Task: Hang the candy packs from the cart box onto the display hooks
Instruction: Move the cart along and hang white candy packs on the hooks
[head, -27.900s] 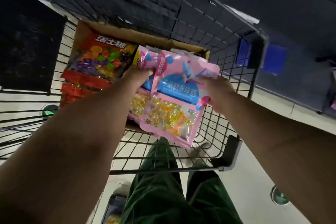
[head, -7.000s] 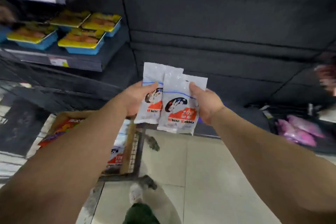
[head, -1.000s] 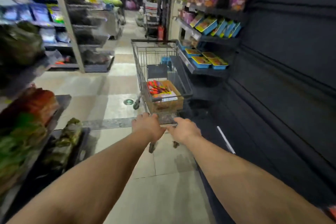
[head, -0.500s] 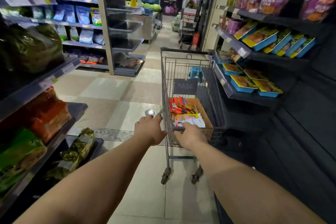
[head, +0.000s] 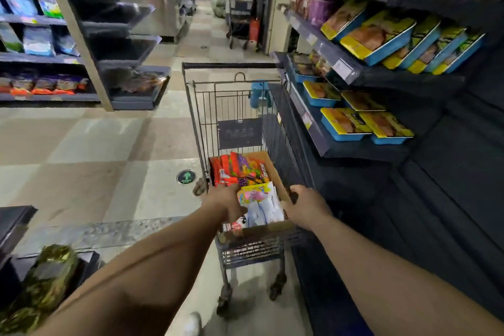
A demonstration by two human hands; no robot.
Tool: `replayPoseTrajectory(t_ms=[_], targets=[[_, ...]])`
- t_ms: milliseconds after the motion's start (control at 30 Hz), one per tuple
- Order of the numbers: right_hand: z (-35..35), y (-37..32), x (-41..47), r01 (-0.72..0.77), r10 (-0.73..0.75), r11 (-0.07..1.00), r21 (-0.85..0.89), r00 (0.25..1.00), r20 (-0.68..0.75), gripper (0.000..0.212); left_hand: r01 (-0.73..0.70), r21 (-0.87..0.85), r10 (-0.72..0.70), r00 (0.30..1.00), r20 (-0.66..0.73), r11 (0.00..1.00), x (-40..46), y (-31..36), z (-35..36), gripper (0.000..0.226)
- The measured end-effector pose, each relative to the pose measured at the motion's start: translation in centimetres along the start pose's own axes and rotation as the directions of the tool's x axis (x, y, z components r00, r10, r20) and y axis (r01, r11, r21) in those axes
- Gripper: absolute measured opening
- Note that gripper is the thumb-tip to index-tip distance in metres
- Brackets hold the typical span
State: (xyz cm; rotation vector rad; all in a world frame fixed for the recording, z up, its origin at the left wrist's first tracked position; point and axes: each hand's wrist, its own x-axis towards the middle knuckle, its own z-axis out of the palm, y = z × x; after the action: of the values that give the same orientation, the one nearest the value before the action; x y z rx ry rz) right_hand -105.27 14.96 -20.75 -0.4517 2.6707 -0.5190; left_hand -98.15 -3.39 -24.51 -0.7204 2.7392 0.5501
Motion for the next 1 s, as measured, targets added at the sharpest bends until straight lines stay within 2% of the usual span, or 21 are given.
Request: replayPoseTrajectory(t_ms=[167, 267, 433, 633, 800, 867, 933, 1000], targets=[[0.3, 1.6, 7.5, -0.15, 0.149, 0.981, 0.122, 0.989, 0.019, 0.058, -0.081, 0.015, 0.076, 0.978, 0.196, 0.997, 12.4, -0.8, 2.7, 0.079], [2.4, 1.5, 11.9, -0.287, 0.288, 0.937, 0.199, 0.957, 0.025, 0.056, -0.161, 0.035, 0.142, 0.938, 0.315, 0.986, 19.8, -1.7, 4.0, 0.077], [7.9, 0.1, 16.3, -0.508, 0.473, 0.82, 0.262, 0.861, 0.188, 0.048, -0.228, 0.031, 0.182, 0.845, 0.503, 0.973, 27.1, -4.1, 6.2, 0.083], [13.7, -0.3, 18.6, -0.643, 0.579, 0.693, 0.324, 0.766, 0.28, 0.047, -0.148, -0.012, 0.121, 0.751, 0.649, 0.989, 31.6, -6.4, 11.5, 0.088], [17.3, 0.5, 19.5, -0.703, 0.61, 0.614, 0.359, 0.711, 0.35, 0.053, -0.075, 0.009, 0.048, 0.728, 0.684, 0.997, 32.5, -6.4, 15.5, 0.086], [18.3, 0.8, 19.7, -0.745, 0.642, 0.555, 0.371, 0.666, 0.379, 0.053, -0.022, 0.017, 0.004, 0.725, 0.689, 1.0, 32.1, -6.1, 16.4, 0.084], [19.0, 1.1, 20.0, -0.777, 0.669, 0.5, 0.383, 0.627, 0.399, 0.051, -0.024, 0.048, -0.015, 0.735, 0.678, 0.999, 31.7, -6.2, 17.0, 0.079], [19.4, 1.2, 20.2, -0.799, 0.697, 0.423, 0.428, 0.589, 0.409, 0.05, -0.106, 0.078, 0.022, 0.72, 0.694, 0.991, 31.6, -6.4, 16.7, 0.059]])
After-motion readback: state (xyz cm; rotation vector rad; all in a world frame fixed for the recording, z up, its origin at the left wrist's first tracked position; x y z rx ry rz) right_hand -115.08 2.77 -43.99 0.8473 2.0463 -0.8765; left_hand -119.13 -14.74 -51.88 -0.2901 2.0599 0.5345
